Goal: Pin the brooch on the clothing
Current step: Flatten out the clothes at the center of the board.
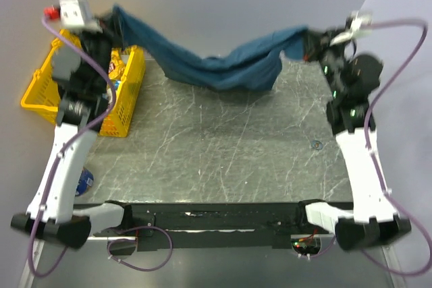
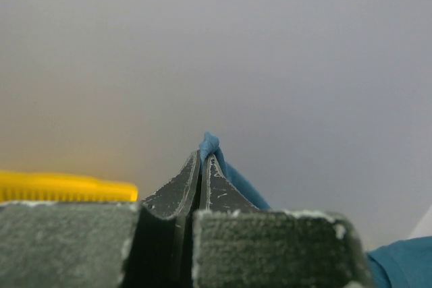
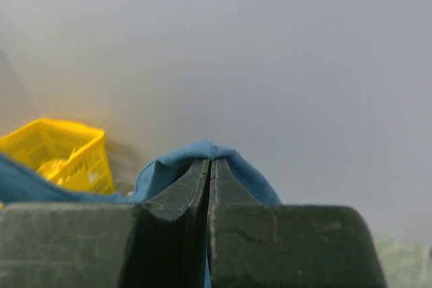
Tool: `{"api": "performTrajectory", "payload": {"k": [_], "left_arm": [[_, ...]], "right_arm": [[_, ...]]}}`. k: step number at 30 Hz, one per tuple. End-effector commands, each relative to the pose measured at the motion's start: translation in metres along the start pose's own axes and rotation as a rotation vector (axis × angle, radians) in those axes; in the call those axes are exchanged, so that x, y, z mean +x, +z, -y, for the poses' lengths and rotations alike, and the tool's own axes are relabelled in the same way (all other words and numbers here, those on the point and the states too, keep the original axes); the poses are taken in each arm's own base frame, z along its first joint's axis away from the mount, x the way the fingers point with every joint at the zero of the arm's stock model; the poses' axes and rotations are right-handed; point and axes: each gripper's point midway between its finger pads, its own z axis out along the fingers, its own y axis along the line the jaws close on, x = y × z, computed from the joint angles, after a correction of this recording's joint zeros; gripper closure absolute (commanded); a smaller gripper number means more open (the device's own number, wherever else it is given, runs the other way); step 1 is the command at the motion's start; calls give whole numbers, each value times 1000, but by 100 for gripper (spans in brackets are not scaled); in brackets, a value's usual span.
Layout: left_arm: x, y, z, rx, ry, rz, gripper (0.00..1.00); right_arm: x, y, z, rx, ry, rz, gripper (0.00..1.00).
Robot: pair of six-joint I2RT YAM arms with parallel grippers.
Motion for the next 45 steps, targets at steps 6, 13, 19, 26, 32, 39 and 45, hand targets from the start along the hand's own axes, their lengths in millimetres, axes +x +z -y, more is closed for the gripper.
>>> {"api": "performTrajectory", "payload": {"k": [6, 13, 19, 26, 32, 39, 45], "left_arm": [[95, -106, -32, -108, -177, -159, 99], [125, -175, -43, -141, -224, -268, 99], [156, -218, -60, -251, -308, -337, 99], [185, -273, -102, -572, -478, -363, 86], [187, -288, -117, -671, -445, -378, 7], [237, -228, -51, -286, -359, -657, 1], [309, -209, 10, -17, -296, -872, 6]], "right_arm": [[153, -115, -17, 2, 198, -235, 100], [204, -185, -12, 127, 262, -409, 100], [250, -222, -17, 213, 409, -617, 100], [289, -247, -12, 338, 507, -752, 100], [281, -242, -15, 287, 469, -740, 19], [284, -216, -32, 142, 349, -818, 10], [321, -180, -88, -72, 128, -997, 12]]}}
